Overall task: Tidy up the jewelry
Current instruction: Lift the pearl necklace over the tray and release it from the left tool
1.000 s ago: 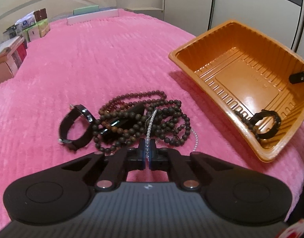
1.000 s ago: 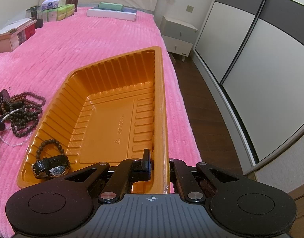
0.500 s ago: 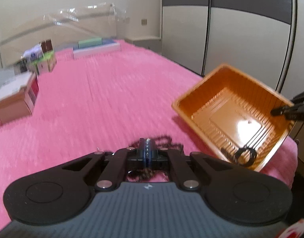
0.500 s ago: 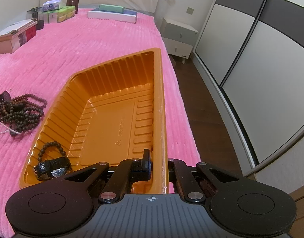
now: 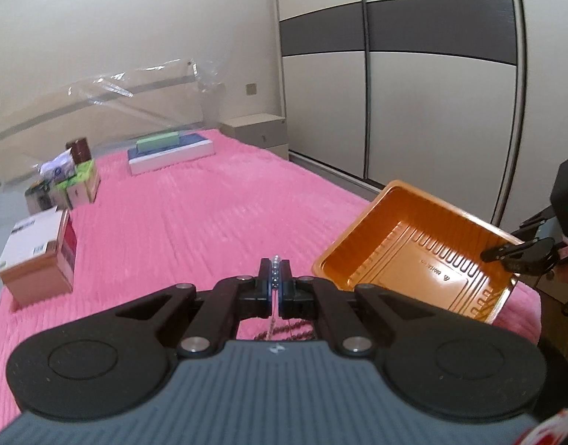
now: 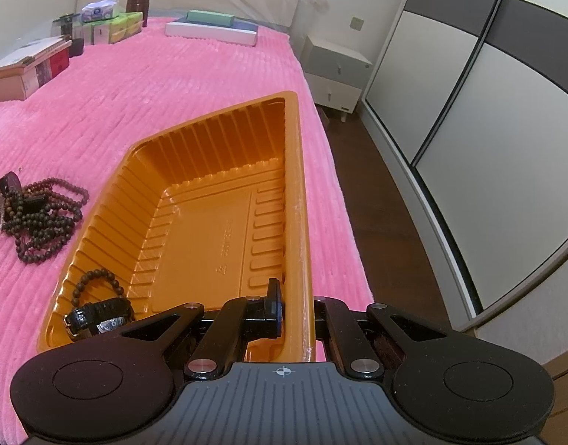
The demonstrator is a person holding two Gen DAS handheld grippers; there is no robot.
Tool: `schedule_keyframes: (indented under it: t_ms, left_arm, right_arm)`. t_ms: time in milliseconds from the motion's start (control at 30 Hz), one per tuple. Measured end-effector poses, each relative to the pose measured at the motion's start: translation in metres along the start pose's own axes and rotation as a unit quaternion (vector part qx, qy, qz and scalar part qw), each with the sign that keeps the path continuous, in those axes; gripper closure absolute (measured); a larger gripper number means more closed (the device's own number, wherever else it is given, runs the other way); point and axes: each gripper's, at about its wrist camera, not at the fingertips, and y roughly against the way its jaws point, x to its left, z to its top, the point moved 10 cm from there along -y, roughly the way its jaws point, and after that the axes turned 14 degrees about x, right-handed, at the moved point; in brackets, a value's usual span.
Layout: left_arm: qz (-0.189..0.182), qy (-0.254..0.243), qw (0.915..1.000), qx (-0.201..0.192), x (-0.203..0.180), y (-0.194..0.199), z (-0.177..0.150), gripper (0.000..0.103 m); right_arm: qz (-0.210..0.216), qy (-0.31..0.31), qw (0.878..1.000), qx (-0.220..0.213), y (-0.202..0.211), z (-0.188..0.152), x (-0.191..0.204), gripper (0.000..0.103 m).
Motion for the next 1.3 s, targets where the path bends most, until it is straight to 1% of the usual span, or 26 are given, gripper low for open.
schedule_keyframes:
  t_ms: [133,300,533,733,967,1067,1300]
  left_arm:
    - [-0.013,-0.017,0.9998,-0.006,-0.016,0.0,0.011,0.101]
    - [-0.046,-0.031,0.9984,-0.013,-0.04,-0.012,0.028,0.101]
    - [-0.097,-0.048,0.994,-0.02,-0.084,-0.033,0.058,0.101]
    - [-0.132,-0.052,0.9897,-0.016,-0.118,-0.053,0.073,0.101]
    - [-0.153,-0.072,0.9855,-0.004,-0.155,-0.072,0.079,0.101]
    - [-0.156,-0.074,0.985,0.002,-0.162,-0.079,0.079,0.101]
    - [-0.159,-0.072,0.9844,0.023,-0.165,-0.099,0.075,0.101]
  right_arm:
    - [0.0,0.0,1.0,0.0,0.0,0.001,0.0,0.099]
    - [0.001,0.0,1.0,0.0,0.0,0.002,0.0,0.099]
    - [0.005,-0.002,1.0,-0.003,0.001,0.003,-0.002,0.099]
    - [0.008,-0.005,1.0,-0.004,0.0,0.002,-0.005,0.099]
    - [0.012,-0.007,1.0,-0.008,0.0,0.002,-0.006,0.099]
    - [0.013,-0.008,1.0,-0.009,0.001,0.002,-0.007,0.099]
    - [0.014,-0.009,1.0,-0.008,-0.001,0.002,-0.008,0.099]
